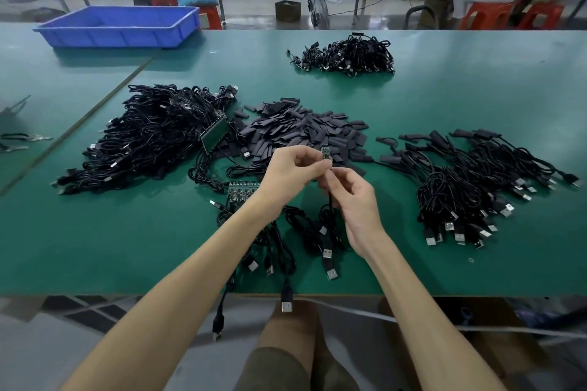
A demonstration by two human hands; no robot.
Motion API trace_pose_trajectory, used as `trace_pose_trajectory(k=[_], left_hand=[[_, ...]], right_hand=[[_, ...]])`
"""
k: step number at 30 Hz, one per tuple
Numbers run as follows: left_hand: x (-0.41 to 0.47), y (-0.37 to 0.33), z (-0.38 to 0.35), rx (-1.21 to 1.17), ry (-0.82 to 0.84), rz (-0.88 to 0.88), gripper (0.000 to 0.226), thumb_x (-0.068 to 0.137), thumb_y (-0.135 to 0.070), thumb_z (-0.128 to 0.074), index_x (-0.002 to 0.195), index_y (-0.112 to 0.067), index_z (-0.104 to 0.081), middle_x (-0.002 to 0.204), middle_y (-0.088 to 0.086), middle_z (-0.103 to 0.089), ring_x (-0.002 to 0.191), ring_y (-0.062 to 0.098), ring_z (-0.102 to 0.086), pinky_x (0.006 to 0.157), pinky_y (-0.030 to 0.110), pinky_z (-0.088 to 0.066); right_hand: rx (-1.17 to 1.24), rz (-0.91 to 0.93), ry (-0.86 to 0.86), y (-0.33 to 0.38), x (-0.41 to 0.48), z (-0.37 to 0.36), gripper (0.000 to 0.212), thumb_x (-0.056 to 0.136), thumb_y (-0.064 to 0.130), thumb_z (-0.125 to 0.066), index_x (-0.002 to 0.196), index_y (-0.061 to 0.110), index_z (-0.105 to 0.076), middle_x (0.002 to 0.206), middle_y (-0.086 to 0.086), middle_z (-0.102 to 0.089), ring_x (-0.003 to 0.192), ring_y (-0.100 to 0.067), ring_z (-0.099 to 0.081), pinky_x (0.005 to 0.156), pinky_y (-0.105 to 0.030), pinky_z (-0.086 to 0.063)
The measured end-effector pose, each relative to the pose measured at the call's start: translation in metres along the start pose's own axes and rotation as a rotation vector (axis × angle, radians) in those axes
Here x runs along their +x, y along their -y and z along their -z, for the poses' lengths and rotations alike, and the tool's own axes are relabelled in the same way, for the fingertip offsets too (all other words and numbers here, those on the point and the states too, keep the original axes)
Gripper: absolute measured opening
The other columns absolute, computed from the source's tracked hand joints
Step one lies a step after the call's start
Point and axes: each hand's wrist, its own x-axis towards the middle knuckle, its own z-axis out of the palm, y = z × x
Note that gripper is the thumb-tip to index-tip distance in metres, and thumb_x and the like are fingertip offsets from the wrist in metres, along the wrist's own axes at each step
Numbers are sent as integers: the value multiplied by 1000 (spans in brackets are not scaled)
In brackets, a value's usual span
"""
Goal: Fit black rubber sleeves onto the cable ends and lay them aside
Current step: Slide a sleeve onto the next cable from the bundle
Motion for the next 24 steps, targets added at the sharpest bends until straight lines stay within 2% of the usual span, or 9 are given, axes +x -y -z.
trace_pose_trajectory(k=[4,7,10,12,15,18,22,24], left_hand=[[0,2,9,-66,72,144,23,87,-22,-80,99,-4,-74,92,10,-77,83,12,-69,76,28,-52],[5,5,19,12,77,107,16,89,-22,-78,98,-9,-78,88,9,-76,75,10,-66,71,28,-53],[17,11,31,287,-93,-3,11,96,-11,-69,102,-14,-77,91,10,-73,77,13,-66,72,30,-55],[26,17,38,532,-181,-50,22,99,-2,-60,110,-15,-74,105,6,-66,93,19,-63,84,31,-52],[35,24,39,822,-48,-188,33,99,2,-57,121,-16,-71,125,3,-59,117,22,-52,100,37,-46],[39,30,31,1081,133,-292,36,97,-8,-65,130,-23,-67,133,-1,-55,126,23,-44,107,40,-37],[41,37,26,1160,97,-333,44,96,-19,-68,139,-24,-59,134,-1,-52,128,24,-44,106,38,-33],[44,36,25,1145,86,-300,48,96,-24,-69,142,-25,-57,130,2,-52,127,25,-45,106,39,-33]], right_hand=[[-62,26,-11,-2,2,2,12,98,17,-70,106,9,-73,90,0,-77,73,1,-64,63,-11,-47],[-52,18,-16,-2,2,3,5,95,17,-74,96,12,-73,79,5,-72,69,-3,-60,62,-12,-46],[-24,6,-36,-2,2,3,9,93,17,-77,90,13,-69,75,5,-70,67,-6,-59,62,-14,-47],[-21,0,-33,-1,2,2,11,93,17,-77,88,14,-68,75,5,-70,67,-6,-59,62,-14,-48],[-27,6,-30,0,1,1,11,93,17,-77,87,13,-68,74,3,-69,67,-6,-58,62,-14,-47],[-43,7,-37,-1,1,2,11,93,18,-77,88,12,-68,75,3,-70,68,-6,-59,63,-15,-48],[-42,0,-38,-1,1,2,11,93,18,-77,91,10,-70,75,3,-70,67,-6,-60,62,-15,-48],[-45,-5,-36,-2,1,2,10,93,18,-77,91,10,-71,74,3,-71,67,-5,-60,62,-14,-48]])
